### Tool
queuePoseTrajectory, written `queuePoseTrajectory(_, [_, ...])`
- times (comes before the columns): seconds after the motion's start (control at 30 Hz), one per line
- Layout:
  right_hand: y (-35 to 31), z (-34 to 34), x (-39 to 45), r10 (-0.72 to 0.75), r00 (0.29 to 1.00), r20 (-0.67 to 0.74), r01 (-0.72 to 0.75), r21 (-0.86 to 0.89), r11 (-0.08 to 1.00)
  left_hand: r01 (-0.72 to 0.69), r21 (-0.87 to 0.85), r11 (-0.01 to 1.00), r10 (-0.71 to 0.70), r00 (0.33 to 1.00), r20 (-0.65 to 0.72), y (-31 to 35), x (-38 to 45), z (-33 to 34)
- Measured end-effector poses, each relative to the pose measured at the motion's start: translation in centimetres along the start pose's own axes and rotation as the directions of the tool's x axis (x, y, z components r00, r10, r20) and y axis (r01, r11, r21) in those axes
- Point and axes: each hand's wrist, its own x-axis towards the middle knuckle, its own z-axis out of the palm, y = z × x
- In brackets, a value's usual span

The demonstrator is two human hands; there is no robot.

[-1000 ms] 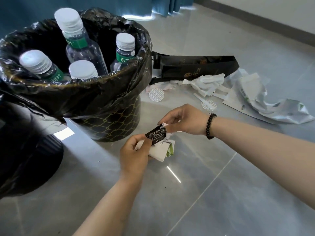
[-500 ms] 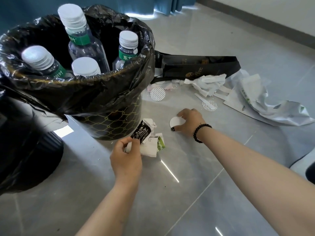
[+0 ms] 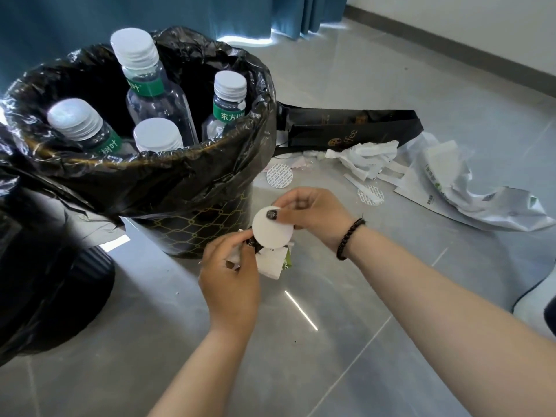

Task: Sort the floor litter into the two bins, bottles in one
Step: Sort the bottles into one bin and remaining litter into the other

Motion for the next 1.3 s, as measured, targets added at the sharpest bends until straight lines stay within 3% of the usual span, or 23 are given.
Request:
queuePoseTrajectory(0.13, [1.3,1.3,0.4,-0.011,1.0,0.005,0.012,-0.031,0.999,0.224,-0.225,0.948,-0.232,0.973,-0.008,-0.5,-0.4,0.0])
queuePoseTrajectory(0.23, [1.9,1.4,1.0,-0.009,1.0,0.012,0.009,-0.075,0.997,0.231,-0.112,0.967,-0.233,0.972,-0.007,-0.8,-0.1,-0.3])
queuePoseTrajectory(0.3, [2.6,0.9,2.9,-0.104,0.976,-0.194,0.062,-0.212,0.975,0.233,-0.058,0.971,-0.234,0.972,-0.008,-1.2,0.3,-0.3])
queuePoseTrajectory(0.37, [3.2,-0.5,5.9,-0.196,0.878,-0.438,-0.002,-0.411,0.911,0.245,-0.041,0.969,-0.245,0.969,-0.01,-1.4,0.6,-0.2])
queuePoseTrajectory(0.47, [3.6,-2.4,10.7,-0.001,0.791,-0.612,-0.234,-0.304,0.923,0.266,-0.037,0.963,-0.267,0.963,-0.026,-1.9,1.1,-0.2])
queuePoseTrajectory(0.53, [3.8,-2.9,13.3,0.106,0.796,-0.596,-0.366,-0.333,0.869,0.294,-0.064,0.954,-0.296,0.955,-0.015,-2.2,1.2,-0.2])
queuePoseTrajectory(0.7, [4.1,-0.9,15.9,0.027,0.859,-0.512,-0.377,-0.593,0.711,0.306,-0.076,0.949,-0.304,0.952,0.037,-2.6,2.2,-0.8])
queuePoseTrajectory(0.87, [5.5,-0.4,14.3,0.013,0.872,-0.49,-0.279,-0.474,0.835,0.288,-0.063,0.955,-0.286,0.957,0.047,-3.0,2.3,-1.4])
queuePoseTrajectory(0.93, [5.7,-0.7,13.5,-0.02,0.897,-0.441,-0.236,-0.518,0.822,0.292,-0.088,0.952,-0.29,0.956,0.038,-2.7,1.9,-1.2])
queuePoseTrajectory(1.03, [5.3,-0.8,13.7,0.032,0.932,-0.361,-0.276,-0.647,0.711,0.32,-0.134,0.938,-0.317,0.948,0.044,-2.4,1.2,-0.7])
queuePoseTrajectory(1.1, [4.9,-0.4,14.4,0.073,0.918,-0.39,-0.341,-0.682,0.647,0.338,-0.139,0.931,-0.334,0.941,0.055,-2.4,0.9,-0.4])
queuePoseTrajectory(1.2, [4.6,0.4,15.0,0.13,0.839,-0.529,-0.462,-0.565,0.684,0.335,-0.133,0.933,-0.332,0.942,0.045,-2.6,1.1,-0.3])
queuePoseTrajectory(1.3, [4.7,1.2,15.5,0.156,0.8,-0.58,-0.507,-0.512,0.693,0.323,-0.138,0.936,-0.323,0.946,0.023,-2.6,2.0,-0.6])
